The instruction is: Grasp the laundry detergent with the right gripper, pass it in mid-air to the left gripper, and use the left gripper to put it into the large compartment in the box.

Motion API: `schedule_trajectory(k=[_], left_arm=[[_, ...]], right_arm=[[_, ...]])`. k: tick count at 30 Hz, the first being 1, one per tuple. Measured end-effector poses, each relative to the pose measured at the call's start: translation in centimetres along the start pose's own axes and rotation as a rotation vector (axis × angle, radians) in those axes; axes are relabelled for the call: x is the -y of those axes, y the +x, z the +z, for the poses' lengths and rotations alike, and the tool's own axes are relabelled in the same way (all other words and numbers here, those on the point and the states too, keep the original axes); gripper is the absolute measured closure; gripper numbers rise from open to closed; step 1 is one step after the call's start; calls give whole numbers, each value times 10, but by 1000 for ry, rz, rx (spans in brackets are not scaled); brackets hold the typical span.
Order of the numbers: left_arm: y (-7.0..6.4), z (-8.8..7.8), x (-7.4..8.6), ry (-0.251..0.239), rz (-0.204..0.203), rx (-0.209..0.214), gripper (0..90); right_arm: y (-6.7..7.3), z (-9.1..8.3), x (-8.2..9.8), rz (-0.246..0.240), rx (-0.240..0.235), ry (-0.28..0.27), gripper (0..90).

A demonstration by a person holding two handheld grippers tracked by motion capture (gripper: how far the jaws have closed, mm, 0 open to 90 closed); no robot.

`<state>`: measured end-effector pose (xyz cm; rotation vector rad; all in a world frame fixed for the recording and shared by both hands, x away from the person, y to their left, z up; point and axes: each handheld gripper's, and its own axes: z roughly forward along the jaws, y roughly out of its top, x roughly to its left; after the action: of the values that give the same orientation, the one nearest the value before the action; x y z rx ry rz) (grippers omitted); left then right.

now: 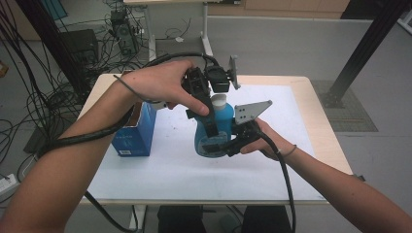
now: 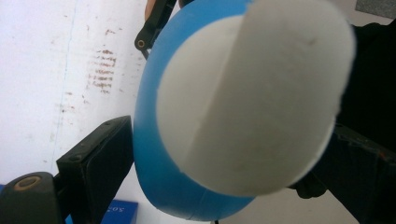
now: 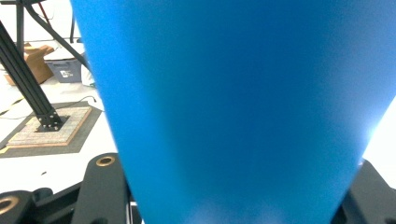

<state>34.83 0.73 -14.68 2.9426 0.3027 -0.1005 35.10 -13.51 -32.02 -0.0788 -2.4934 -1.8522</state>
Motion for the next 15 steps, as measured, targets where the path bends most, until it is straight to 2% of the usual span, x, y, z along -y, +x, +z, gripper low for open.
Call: schedule_trajectory(k=[15], left_arm=[[0,1,1,-1,7,-4,90]], right_arm=[[0,-1,1,5,9,5,405]])
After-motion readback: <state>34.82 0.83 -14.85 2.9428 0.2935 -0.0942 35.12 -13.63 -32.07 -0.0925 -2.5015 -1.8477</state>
